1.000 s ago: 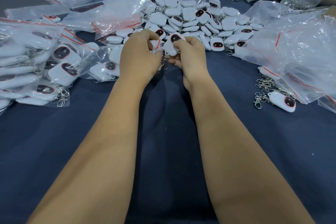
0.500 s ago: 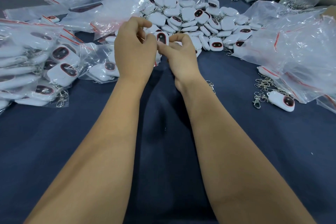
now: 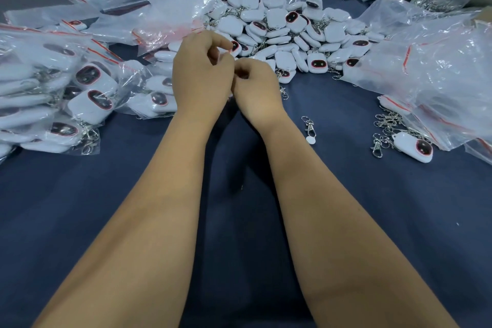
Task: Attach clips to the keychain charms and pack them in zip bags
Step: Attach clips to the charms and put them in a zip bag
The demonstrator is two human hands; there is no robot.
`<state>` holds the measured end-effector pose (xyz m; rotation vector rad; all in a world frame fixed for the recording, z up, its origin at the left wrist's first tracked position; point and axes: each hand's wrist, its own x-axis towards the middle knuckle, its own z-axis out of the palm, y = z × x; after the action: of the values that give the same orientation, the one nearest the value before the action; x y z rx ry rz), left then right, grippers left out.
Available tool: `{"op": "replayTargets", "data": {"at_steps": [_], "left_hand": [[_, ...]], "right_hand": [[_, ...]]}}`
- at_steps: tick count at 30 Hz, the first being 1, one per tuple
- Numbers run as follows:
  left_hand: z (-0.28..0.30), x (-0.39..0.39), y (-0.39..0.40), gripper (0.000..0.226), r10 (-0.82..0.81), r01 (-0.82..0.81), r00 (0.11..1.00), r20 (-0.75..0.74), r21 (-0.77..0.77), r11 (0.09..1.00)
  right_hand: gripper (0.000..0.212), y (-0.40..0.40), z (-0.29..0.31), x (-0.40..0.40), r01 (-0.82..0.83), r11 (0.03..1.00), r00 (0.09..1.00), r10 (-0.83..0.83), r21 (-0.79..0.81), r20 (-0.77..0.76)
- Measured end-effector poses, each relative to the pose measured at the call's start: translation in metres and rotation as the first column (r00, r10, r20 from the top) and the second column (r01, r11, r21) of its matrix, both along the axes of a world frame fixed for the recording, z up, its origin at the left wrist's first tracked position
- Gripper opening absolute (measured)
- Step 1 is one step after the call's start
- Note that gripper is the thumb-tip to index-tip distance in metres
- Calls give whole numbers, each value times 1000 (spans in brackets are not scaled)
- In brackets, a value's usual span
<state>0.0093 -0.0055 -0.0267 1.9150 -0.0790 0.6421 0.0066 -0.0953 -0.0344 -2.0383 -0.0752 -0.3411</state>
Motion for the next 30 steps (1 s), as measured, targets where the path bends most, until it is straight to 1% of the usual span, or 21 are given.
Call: {"op": "replayTargets", "data": {"at_steps": [1,3,5,7,9,11,13,15,17,19,20,22,24,25,27,29,30], "left_hand": [[-1,1,0,24,-2,2,1000,-15,-3,1000],[-2,1,1,22,-1,0,999,-40,-11,1000],[-4,2,1,24,3,-4,998,-63,-12,1000],[-5,3,1,27,-2,0,996,-86,-17,1000],[-5,3,2,29,3,-6,994,-114,-32,999],[-6,4,2,31,9,-16,990,-140,-51,999],[-6,4,2,31,3,-14,988,-154,-66,998],[-6,3,2,31,-10,-2,987,-159,-76,997],[-6,2,2,31,-16,4,986,-168,-73,997],[-6,3,2,32,-18,8,984,-177,-62,998],[-6,3,2,31,-19,9,983,-181,-55,998],[-6,4,2,31,-20,11,982,-190,-49,999],[-6,4,2,31,-23,13,981,-195,-51,999],[-6,4,2,31,-21,12,980,-198,-47,999],[-6,5,3,31,-16,8,979,-202,-39,999],[-6,5,3,31,-20,12,980,-199,-40,999],[-6,5,2,31,-24,16,980,-197,-41,999]], "right_hand": [[21,-4,1,0,44,999,999,-44,9,-6],[23,-11,2,1,156,985,988,-156,-73,3],[31,-20,2,3,291,941,957,-289,-170,40],[44,-30,1,4,361,898,931,-362,-250,43],[61,-38,2,4,313,892,938,-345,-326,-45],[69,-41,0,5,219,888,945,-296,-403,-139],[66,-40,-2,5,148,847,954,-258,-511,-151],[53,-37,-5,4,166,797,960,-265,-580,-89],[42,-36,-4,4,261,786,951,-308,-560,11],[44,-36,-3,3,326,796,938,-340,-510,68],[50,-36,-3,3,326,805,938,-342,-496,61],[62,-36,-4,3,268,813,948,-318,-517,-9],[61,-36,-7,3,204,800,954,-292,-564,-69],[57,-37,-7,4,204,794,955,-291,-573,-64],[49,-38,-6,4,258,791,951,-310,-555,0],[48,-38,-5,4,313,795,940,-338,-519,49],[51,-38,-5,4,322,801,937,-346,-505,49]]}}
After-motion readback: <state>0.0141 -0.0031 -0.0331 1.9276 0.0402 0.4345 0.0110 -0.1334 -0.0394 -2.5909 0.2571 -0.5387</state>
